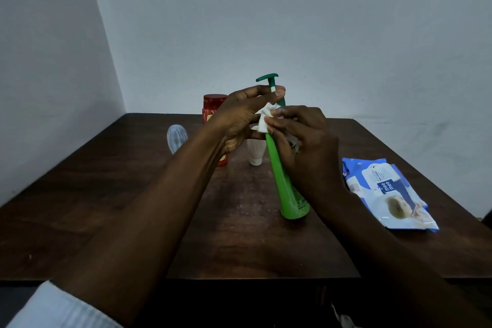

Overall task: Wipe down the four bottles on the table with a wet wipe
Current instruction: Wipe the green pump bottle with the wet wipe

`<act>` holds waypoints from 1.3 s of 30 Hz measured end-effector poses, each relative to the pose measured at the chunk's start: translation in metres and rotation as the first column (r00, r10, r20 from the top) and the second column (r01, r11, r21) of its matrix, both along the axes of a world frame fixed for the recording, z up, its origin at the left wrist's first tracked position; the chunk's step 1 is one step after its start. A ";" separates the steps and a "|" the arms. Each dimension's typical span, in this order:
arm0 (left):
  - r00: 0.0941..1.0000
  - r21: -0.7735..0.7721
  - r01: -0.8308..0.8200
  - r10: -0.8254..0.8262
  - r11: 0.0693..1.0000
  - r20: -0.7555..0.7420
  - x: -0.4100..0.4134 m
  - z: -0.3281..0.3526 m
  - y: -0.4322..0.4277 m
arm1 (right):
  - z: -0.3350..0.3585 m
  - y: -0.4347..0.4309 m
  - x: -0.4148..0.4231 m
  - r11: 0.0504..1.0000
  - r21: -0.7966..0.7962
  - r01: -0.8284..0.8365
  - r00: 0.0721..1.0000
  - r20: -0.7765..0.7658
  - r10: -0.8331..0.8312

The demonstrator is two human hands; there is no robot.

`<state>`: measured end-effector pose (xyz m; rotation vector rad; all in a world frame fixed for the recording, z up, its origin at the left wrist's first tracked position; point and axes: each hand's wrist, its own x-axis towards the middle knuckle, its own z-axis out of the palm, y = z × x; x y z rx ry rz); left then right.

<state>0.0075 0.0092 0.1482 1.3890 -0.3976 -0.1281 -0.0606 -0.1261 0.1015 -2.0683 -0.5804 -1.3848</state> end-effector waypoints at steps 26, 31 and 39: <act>0.998 0.004 0.055 -0.055 0.999 0.011 0.006 -0.007 0.012 | 0.002 -0.021 0.025 0.907 0.420 -0.037 0.939 -0.295 0.175; 0.999 0.010 0.013 -0.013 1.000 0.046 0.003 -0.009 0.009 | 0.001 -0.013 0.014 0.975 0.208 -0.084 0.985 -0.133 0.113; 0.994 0.004 -0.044 0.043 0.999 0.102 0.002 -0.008 -0.001 | 0.004 -0.008 0.013 0.997 -0.052 -0.055 0.997 -0.055 0.052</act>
